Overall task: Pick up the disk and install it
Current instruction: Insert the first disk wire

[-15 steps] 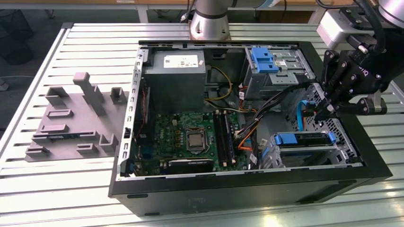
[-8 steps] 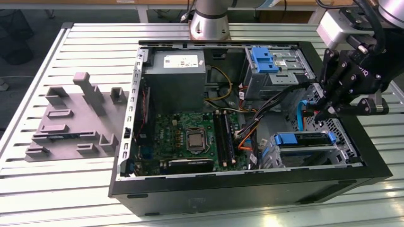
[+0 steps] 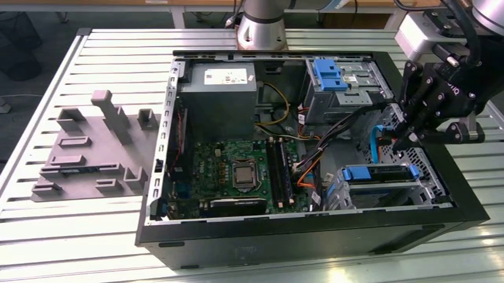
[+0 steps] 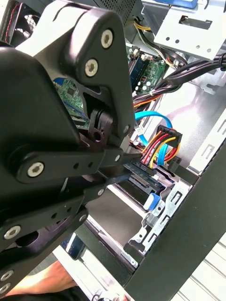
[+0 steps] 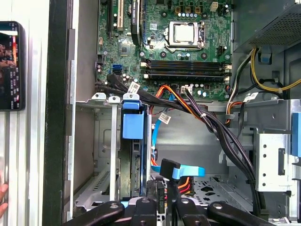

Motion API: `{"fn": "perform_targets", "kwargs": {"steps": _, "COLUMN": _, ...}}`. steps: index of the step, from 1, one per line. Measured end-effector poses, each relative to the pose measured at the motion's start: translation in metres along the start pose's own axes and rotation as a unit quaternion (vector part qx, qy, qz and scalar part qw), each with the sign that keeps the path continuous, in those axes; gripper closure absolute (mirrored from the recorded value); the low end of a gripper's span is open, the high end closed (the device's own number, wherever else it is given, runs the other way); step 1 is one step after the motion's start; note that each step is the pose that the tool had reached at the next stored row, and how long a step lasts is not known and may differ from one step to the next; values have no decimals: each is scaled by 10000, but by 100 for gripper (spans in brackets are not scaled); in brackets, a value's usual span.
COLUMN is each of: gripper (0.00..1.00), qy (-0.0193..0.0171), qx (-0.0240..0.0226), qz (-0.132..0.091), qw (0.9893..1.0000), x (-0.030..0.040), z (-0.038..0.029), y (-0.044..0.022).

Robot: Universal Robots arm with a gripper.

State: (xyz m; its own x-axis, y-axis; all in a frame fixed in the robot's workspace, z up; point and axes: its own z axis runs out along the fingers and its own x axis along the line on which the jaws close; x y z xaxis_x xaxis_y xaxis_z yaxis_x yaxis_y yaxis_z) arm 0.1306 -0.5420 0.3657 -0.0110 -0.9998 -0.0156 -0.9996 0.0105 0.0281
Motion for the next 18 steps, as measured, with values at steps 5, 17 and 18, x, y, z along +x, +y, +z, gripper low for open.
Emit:
{"fn": "perform_targets", "kwargs": {"steps": 5, "gripper": 89, "qy": 0, "qx": 0, "qz": 0, "qw": 10000, "x": 0, "z": 0, "y": 0}}
{"fn": "perform_targets", "kwargs": {"steps": 17, "gripper": 70, "qy": 0, "qx": 0, "qz": 0, "qw": 10000, "x": 0, "z": 1, "y": 0}}
{"fn": "perform_targets", "kwargs": {"steps": 18, "gripper": 70, "qy": 0, "qx": 0, "qz": 0, "qw": 10000, "x": 0, "z": 1, "y": 0}}
